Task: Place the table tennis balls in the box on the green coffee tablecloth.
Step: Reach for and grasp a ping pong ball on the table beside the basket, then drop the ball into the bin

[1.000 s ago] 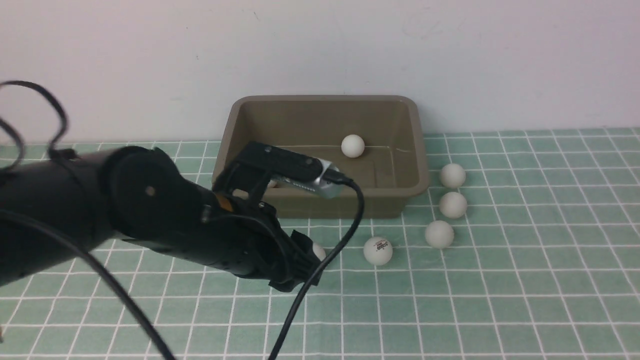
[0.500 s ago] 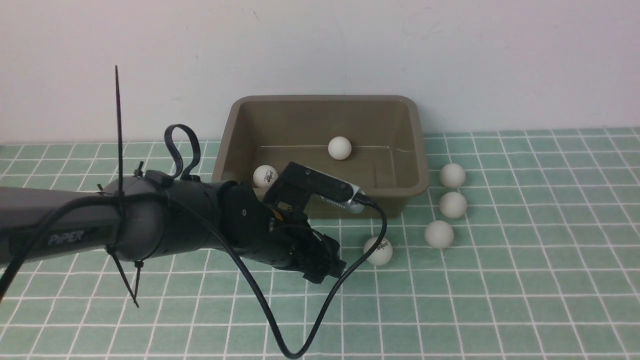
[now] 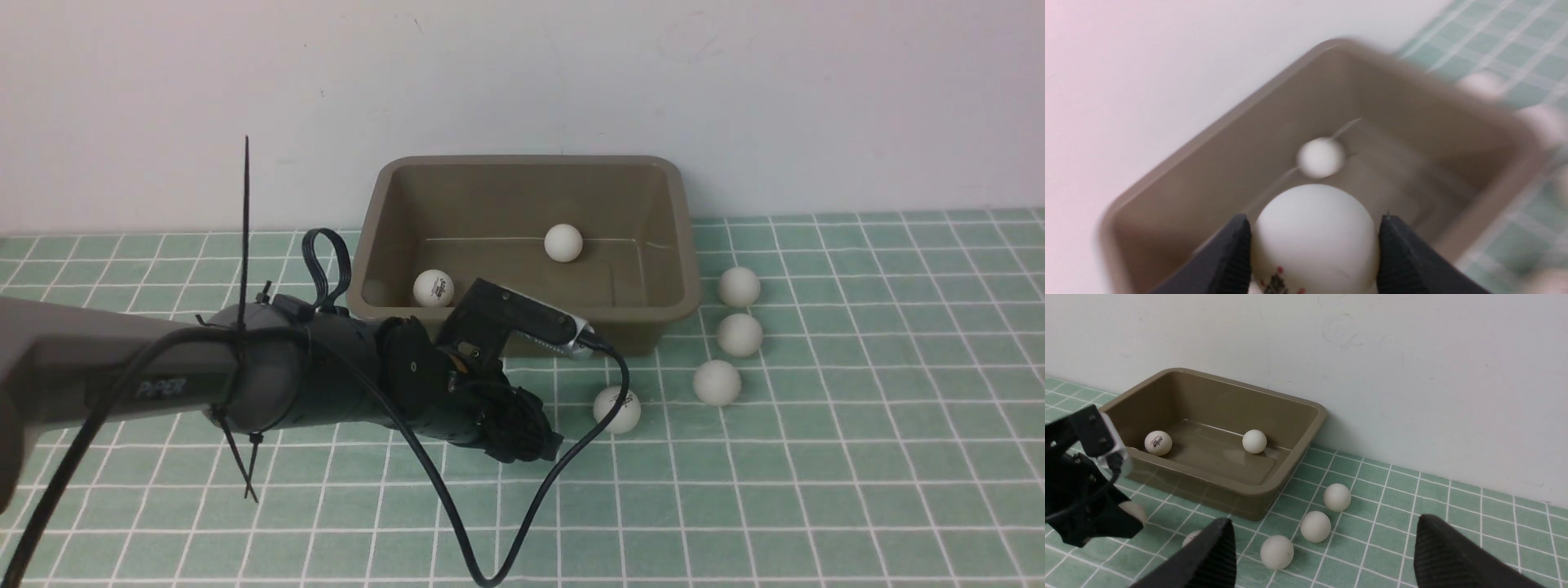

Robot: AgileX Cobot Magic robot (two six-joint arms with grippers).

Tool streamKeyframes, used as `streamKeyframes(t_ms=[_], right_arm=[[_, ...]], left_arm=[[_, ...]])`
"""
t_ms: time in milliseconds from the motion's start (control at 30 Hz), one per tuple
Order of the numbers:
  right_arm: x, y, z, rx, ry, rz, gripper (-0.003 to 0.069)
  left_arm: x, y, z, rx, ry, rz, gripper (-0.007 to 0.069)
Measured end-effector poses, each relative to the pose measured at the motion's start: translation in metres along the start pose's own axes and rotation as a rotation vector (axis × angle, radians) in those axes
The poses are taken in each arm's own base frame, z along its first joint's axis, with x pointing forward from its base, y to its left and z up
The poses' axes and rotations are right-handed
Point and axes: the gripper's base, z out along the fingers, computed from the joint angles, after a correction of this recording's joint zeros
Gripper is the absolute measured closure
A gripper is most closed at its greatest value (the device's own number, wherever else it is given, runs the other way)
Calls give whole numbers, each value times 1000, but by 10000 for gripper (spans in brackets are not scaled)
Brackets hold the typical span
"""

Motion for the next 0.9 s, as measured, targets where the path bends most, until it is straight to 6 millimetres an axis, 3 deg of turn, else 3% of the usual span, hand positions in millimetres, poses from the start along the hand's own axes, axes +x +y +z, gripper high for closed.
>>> streamKeyframes(t_ms=[200,300,500,733,900], right_arm=[[0,1,0,-7,-5,15,127],[-1,1,0,-9,-7,19,127],[-1,1,0,-9,-7,17,127],[-1,1,0,-14,-14,14,127],[-2,2,0,-19,-20,14,127]], left_arm=[[35,38,32,-123,77,-31,255],[51,52,50,-146,125,-68,195],[45,58,66,-123,135,-129,109],[25,54,53,0,192,-177,92],[3,46,15,134,260,-212,92]])
